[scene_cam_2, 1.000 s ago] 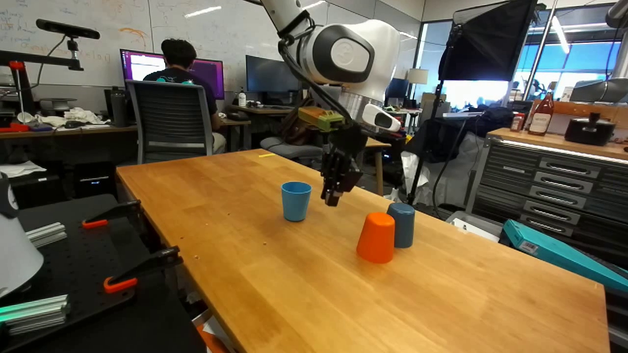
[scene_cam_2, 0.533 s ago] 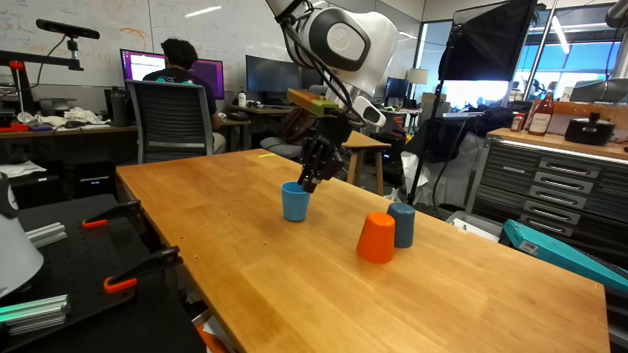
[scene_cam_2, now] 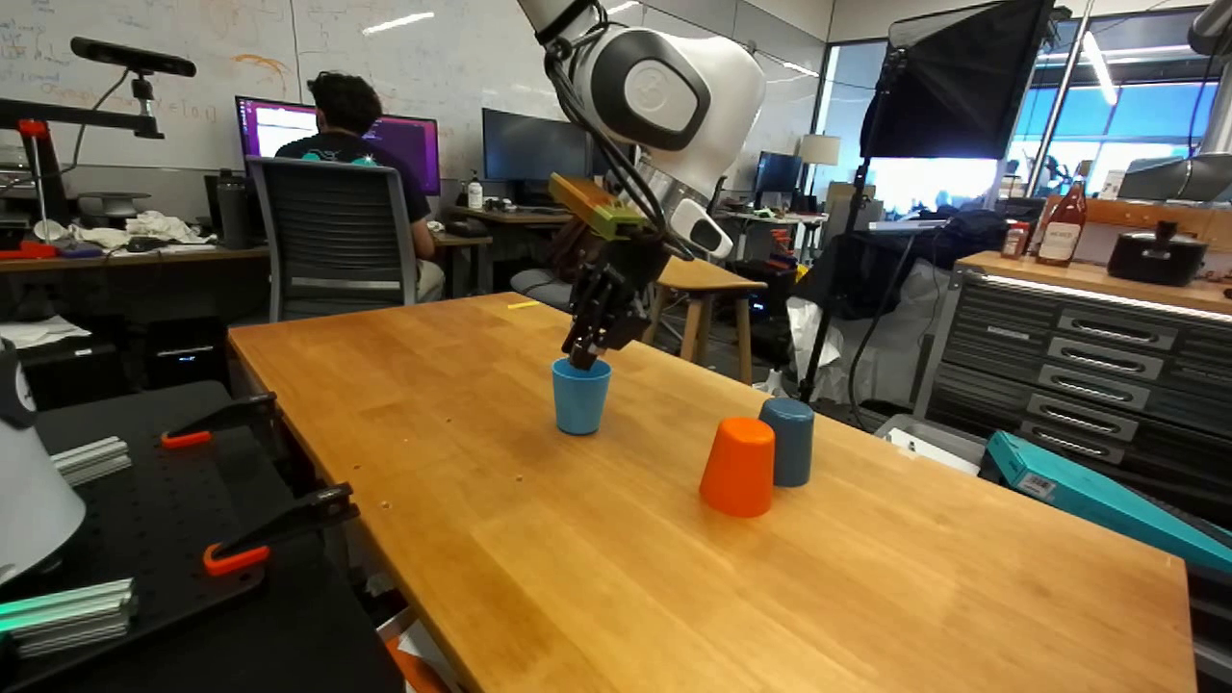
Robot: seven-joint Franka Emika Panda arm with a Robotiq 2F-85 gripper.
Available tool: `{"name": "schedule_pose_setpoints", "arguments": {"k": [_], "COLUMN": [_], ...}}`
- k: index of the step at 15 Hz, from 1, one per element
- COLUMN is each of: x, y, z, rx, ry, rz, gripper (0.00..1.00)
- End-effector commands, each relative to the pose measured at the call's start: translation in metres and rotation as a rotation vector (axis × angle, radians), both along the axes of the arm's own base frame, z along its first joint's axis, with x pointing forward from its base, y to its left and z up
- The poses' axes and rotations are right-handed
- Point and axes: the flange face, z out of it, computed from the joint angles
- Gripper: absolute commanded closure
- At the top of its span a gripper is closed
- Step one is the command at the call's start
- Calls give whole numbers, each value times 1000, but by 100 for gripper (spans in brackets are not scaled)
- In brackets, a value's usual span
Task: Put the silver object in the blue cup
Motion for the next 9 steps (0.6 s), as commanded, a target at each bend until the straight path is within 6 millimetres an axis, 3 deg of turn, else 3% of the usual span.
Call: {"name": "schedule_pose_setpoints", "arguments": {"k": [1,9], "x": [6,24], "y": [8,24], "z": [10,0], "rx": [40,42], "ry": [-53,-122], "rz": [-13,-31], "gripper": [88,86]}}
